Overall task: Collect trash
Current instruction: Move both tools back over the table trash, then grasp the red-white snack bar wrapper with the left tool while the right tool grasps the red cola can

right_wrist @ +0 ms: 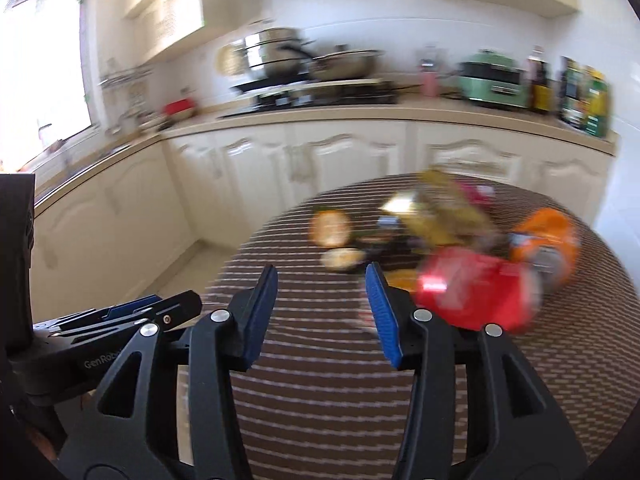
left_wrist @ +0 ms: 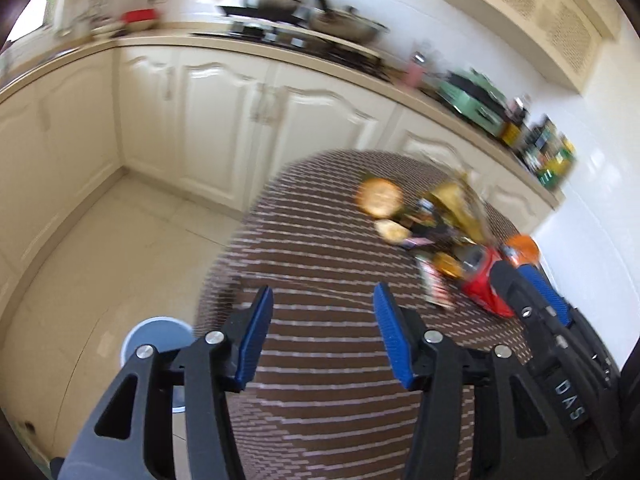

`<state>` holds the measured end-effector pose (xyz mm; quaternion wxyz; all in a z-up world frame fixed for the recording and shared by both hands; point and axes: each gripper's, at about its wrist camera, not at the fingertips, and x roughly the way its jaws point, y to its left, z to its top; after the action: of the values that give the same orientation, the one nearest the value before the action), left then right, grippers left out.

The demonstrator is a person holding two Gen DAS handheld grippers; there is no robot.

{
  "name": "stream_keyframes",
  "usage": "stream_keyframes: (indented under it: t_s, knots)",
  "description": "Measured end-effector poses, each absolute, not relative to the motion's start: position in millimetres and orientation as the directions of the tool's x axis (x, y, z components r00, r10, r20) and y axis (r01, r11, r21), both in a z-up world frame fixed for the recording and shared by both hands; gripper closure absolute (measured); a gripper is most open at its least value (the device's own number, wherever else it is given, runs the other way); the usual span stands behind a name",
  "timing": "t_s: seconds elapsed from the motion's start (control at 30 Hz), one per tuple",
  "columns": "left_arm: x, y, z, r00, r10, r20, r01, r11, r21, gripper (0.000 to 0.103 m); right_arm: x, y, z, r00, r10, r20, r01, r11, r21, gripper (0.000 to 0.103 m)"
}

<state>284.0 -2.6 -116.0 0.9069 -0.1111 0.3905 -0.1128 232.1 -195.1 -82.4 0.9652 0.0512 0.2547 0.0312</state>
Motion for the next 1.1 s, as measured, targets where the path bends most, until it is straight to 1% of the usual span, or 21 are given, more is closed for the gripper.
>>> stream_keyframes:
  t_s: [0.1,0.23,0.33,0.43,0.63,0.67,0.7,0.73,0.83,0.87,0.9,0.93,1.0,1.1]
  knots:
    - [290.4,-45.6,-120.1,0.632,-0.327,-0.703,0.186,0.944,-0.272,0.050,226.4,-236.6,-85.5,0.871,0.010,-0.492,0.057,0.991,0.121,0.051]
    - [297.5,-84.9,-129.9,0.602,-0.322,-0.730,0.231,0.946,-0.227,0.050,227.1,-280.0,-99.4,0.848,-0.040,-0.529,0.145,0.977,0.158,0.048]
    - [304.1,-100.2,-137.2,0.581,-0.320,-0.748,0.247,0.945,-0.213,0.050,236.9,-297.6,-110.5,0.824,-0.027,-0.566,0.166,0.966,0.196,0.047]
    - [313.1,-115.4,-144.1,0.566,-0.305,-0.766,0.252,0.948,-0.192,0.050,249.0,-309.7,-122.0,0.800,0.023,-0.599,0.158,0.956,0.248,0.046]
    - [326.5,-128.7,-152.3,0.549,-0.287,-0.785,0.256,0.952,-0.169,0.050,270.3,-312.1,-132.8,0.765,0.093,-0.638,0.139,0.943,0.303,0.046]
    - [329.6,-131.0,-154.8,0.540,-0.284,-0.792,0.259,0.952,-0.165,0.050,271.5,-310.8,-133.5,0.761,0.094,-0.642,0.142,0.942,0.305,0.048]
    - [332.3,-133.1,-156.9,0.533,-0.280,-0.799,0.260,0.952,-0.160,0.050,273.4,-312.7,-135.2,0.756,0.094,-0.648,0.149,0.939,0.309,0.065]
    - [334.3,-135.1,-158.7,0.531,-0.272,-0.803,0.261,0.954,-0.151,0.050,275.3,-314.4,-136.2,0.753,0.103,-0.650,0.149,0.936,0.320,0.069]
    - [339.5,-140.6,-158.9,0.541,-0.259,-0.800,0.263,0.956,-0.131,0.050,275.6,-312.9,-135.4,0.756,0.104,-0.646,0.140,0.938,0.316,0.071]
    - [340.4,-142.3,-159.1,0.548,-0.252,-0.798,0.265,0.957,-0.120,0.053,275.4,-312.3,-134.9,0.758,0.101,-0.645,0.139,0.940,0.311,0.072]
    - [340.7,-143.3,-158.9,0.552,-0.247,-0.797,0.265,0.957,-0.113,0.069,274.5,-311.8,-134.5,0.761,0.099,-0.641,0.138,0.941,0.310,0.072]
    - [340.9,-144.4,-159.1,0.556,-0.240,-0.796,0.266,0.958,-0.103,0.076,272.3,-312.6,-133.2,0.768,0.094,-0.633,0.140,0.940,0.311,0.073]
    - [339.9,-140.8,-158.5,0.557,-0.262,-0.788,0.271,0.954,-0.126,0.082,265.6,-313.9,-128.9,0.789,0.074,-0.610,0.147,0.941,0.305,0.073]
    - [333.9,-129.9,-155.6,0.568,-0.299,-0.767,0.273,0.947,-0.167,0.084,259.2,-314.0,-124.2,0.807,0.051,-0.588,0.151,0.945,0.290,0.073]
